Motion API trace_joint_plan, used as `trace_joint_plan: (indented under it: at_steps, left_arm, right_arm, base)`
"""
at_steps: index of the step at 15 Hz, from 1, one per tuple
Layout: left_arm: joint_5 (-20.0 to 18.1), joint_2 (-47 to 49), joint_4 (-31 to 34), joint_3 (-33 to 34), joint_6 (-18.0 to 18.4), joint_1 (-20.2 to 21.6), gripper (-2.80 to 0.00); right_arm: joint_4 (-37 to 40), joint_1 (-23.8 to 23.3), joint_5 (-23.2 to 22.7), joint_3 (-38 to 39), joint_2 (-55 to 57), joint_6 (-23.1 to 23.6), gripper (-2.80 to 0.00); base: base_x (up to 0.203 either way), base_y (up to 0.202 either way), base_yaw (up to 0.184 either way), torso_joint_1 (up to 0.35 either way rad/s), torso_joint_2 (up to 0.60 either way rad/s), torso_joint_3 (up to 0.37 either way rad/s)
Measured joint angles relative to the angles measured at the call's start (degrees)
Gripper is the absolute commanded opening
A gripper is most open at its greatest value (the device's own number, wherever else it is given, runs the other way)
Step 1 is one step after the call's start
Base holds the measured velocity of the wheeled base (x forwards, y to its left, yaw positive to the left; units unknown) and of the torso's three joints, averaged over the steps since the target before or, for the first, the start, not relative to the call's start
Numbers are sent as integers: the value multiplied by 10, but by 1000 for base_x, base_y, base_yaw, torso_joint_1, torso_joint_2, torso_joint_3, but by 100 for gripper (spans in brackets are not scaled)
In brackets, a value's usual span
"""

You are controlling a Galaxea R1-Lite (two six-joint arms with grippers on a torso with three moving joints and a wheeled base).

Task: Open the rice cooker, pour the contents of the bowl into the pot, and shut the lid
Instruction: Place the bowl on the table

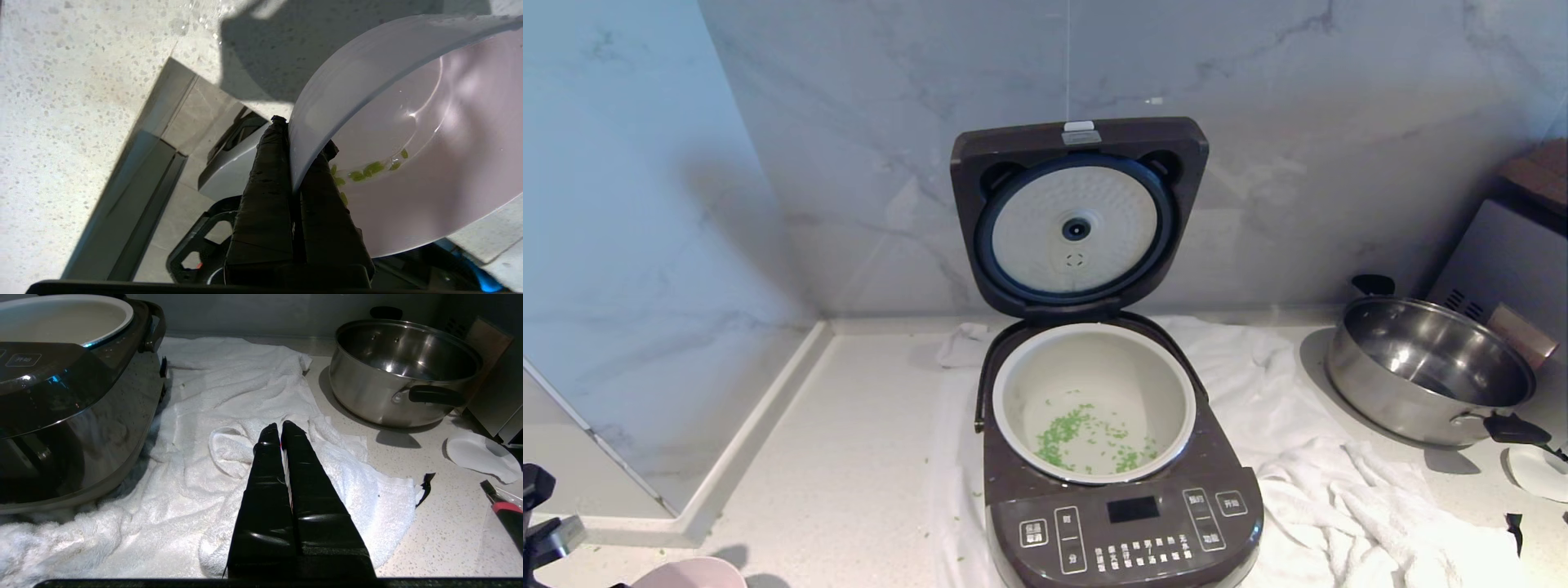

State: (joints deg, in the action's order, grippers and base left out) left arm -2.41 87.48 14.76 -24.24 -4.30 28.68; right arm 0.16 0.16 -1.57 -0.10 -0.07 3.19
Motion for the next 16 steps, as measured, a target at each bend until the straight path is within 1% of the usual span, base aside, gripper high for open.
trace_joint_plan:
  at_steps: [2, 3, 4, 6, 9, 10, 16]
  left_arm:
    - [-2, 15, -1, 9, 30, 17, -280]
    - [-3, 26, -4, 10, 32, 21, -280]
    - [-3, 38, -18, 10, 31, 23, -280]
    - [-3, 68, -74, 10, 28, 33, -280]
    - [-2, 112, -134, 6, 8, 41, -280]
    - [-1, 119, -138, 5, 8, 41, 0]
    - [-1, 126, -136, 5, 6, 42, 0]
  right_arm:
    - [0, 0, 0, 0, 0, 0, -280]
    - [0, 0, 0, 0, 0, 0, -280]
    - [0, 0, 0, 0, 0, 0, -280]
    - [0, 0, 0, 0, 0, 0, -280]
    - [0, 0, 0, 0, 0, 0, -280]
    - [0, 0, 0, 0, 0, 0, -280]
    - [0, 0, 0, 0, 0, 0, -280]
  base:
    - [0, 0, 0, 0, 0, 0]
    - [0, 0, 0, 0, 0, 0]
    - [0, 0, 0, 0, 0, 0]
    - [0, 0, 0, 0, 0, 0]
    - [0, 0, 0, 0, 0, 0]
    - [0, 0, 0, 0, 0, 0]
    - [0, 0, 0, 0, 0, 0]
